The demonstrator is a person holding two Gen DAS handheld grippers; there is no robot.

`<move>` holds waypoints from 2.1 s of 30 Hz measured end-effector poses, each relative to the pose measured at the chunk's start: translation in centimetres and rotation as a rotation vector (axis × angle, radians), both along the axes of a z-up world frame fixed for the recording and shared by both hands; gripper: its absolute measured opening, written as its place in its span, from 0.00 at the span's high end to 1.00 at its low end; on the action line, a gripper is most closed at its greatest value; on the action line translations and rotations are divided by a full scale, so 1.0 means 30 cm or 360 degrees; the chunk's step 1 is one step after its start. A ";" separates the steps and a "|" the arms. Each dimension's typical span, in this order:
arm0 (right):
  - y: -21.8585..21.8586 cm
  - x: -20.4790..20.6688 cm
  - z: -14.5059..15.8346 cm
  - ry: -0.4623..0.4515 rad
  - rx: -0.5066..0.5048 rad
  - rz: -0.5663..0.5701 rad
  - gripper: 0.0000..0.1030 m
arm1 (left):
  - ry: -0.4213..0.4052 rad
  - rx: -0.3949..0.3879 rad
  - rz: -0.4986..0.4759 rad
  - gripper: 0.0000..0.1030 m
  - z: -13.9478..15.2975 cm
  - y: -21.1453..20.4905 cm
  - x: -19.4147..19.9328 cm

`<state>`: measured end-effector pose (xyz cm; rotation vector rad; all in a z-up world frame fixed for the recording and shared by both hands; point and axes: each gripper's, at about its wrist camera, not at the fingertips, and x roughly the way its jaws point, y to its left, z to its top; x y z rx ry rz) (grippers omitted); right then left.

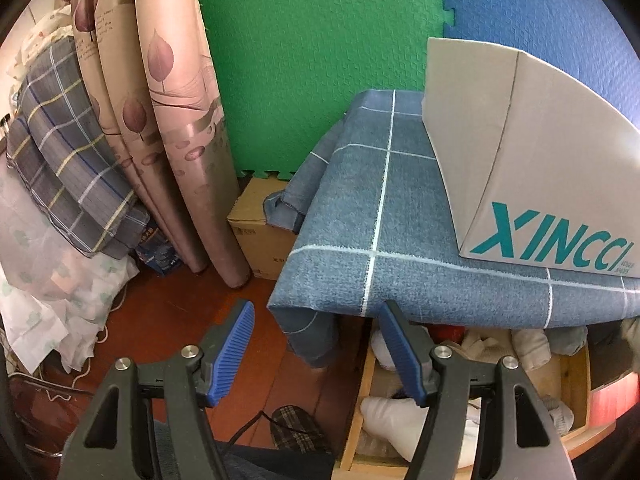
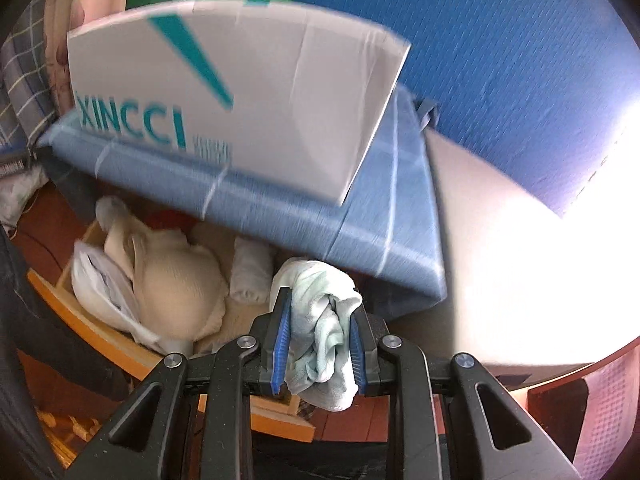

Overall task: Take underwear out of drawer
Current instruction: 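Carry the white socks toward the white box with the right gripper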

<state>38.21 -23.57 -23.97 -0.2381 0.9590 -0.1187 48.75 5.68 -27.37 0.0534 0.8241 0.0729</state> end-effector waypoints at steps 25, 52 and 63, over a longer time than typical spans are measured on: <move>0.060 0.056 0.463 -0.0253 0.0028 0.0162 0.58 | -0.0053 -0.0112 -0.0090 0.35 0.007 0.009 -0.040; 0.044 0.347 -0.638 0.0876 0.0018 0.0372 0.72 | -0.0913 0.0083 0.0059 0.25 0.238 0.046 -0.177; 0.007 0.193 -0.439 0.0556 0.0056 0.0274 0.75 | -0.0921 0.0141 0.0018 0.25 0.229 0.040 -0.193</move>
